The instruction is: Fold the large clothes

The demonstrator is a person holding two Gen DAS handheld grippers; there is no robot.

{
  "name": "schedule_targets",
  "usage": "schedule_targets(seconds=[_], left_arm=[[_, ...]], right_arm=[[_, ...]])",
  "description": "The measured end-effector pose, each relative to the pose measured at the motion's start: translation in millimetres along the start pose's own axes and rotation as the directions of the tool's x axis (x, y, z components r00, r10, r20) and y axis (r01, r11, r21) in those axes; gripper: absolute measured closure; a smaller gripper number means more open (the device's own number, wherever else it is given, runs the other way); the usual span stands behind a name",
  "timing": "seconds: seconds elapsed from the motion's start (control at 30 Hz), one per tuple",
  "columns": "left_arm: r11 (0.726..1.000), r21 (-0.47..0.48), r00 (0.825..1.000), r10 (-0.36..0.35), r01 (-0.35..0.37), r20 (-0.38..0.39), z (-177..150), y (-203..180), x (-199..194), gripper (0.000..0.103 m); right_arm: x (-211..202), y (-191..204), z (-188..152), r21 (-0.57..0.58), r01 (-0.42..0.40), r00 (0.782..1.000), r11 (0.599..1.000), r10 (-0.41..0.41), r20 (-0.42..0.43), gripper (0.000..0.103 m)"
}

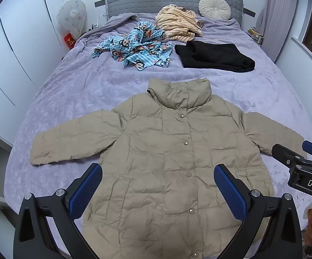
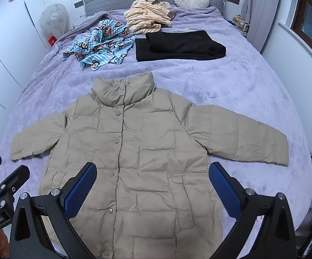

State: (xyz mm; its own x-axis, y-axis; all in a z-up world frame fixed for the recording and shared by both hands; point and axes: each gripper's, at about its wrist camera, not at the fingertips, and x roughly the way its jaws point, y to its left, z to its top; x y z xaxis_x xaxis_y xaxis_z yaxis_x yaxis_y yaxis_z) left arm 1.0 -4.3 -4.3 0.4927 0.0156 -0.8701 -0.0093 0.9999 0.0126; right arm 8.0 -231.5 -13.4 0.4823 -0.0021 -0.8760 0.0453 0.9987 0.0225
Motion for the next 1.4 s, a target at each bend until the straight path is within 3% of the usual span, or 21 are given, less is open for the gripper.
schedule_targets(seconds=[1.4], left_arm=[[0.999,-0.032,1.0,0.003,-0.004,-0.015,-0.2,3.4,2.9,0.0]], right_arm=[[1.1,-5.4,0.2,0.013,-0.004,1.0,1.0,0.004,-0.001,0.0]])
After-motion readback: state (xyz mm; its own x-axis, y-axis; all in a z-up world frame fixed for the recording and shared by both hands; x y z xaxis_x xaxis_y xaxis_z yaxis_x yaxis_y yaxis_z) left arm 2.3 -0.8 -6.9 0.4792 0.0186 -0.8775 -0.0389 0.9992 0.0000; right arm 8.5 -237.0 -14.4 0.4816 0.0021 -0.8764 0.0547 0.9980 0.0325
